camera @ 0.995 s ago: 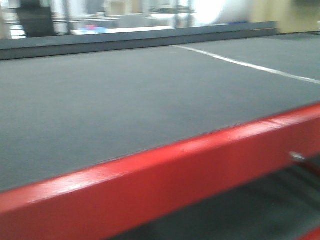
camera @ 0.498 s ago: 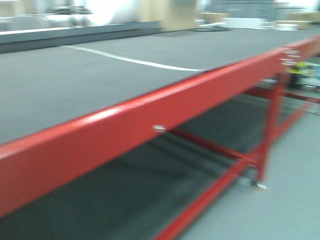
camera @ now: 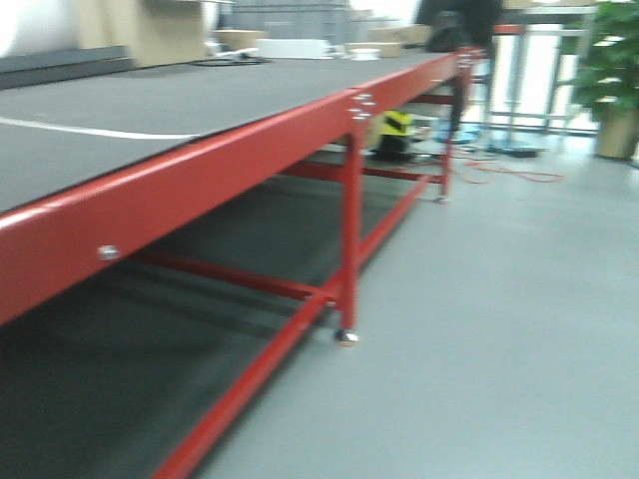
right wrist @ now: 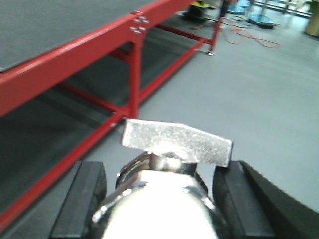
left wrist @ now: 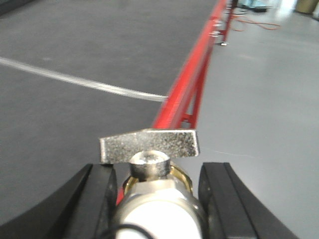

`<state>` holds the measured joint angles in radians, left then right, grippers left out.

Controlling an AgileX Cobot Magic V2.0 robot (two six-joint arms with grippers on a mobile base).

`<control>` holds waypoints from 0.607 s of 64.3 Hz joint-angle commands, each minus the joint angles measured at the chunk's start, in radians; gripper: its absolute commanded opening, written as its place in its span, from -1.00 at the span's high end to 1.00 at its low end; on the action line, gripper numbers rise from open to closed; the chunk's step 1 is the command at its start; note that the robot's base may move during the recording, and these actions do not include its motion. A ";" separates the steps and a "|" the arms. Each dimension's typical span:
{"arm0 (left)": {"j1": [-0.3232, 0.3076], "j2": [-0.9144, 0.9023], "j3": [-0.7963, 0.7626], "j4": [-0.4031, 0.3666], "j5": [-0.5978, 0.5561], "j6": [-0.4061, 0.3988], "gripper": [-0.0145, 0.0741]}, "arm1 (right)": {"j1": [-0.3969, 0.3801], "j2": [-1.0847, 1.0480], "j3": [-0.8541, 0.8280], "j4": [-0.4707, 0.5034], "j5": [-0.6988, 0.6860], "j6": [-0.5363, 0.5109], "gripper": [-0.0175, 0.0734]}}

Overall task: Place valve from conveyor to right shelf box
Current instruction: 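Drive the base along the red conveyor frame toward the shelf rack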

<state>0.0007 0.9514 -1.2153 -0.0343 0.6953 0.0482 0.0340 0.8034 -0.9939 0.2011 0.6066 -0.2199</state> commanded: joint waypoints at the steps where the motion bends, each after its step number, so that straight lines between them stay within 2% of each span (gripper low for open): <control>1: -0.007 -0.012 -0.007 -0.008 -0.059 -0.006 0.92 | 0.000 -0.008 -0.010 -0.003 -0.077 -0.007 0.95; 39: -0.007 -0.012 -0.007 -0.008 -0.059 -0.006 0.92 | 0.000 -0.008 -0.010 -0.003 -0.077 -0.007 0.95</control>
<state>0.0007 0.9514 -1.2153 -0.0343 0.6953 0.0482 0.0340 0.8034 -0.9939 0.2011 0.6066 -0.2199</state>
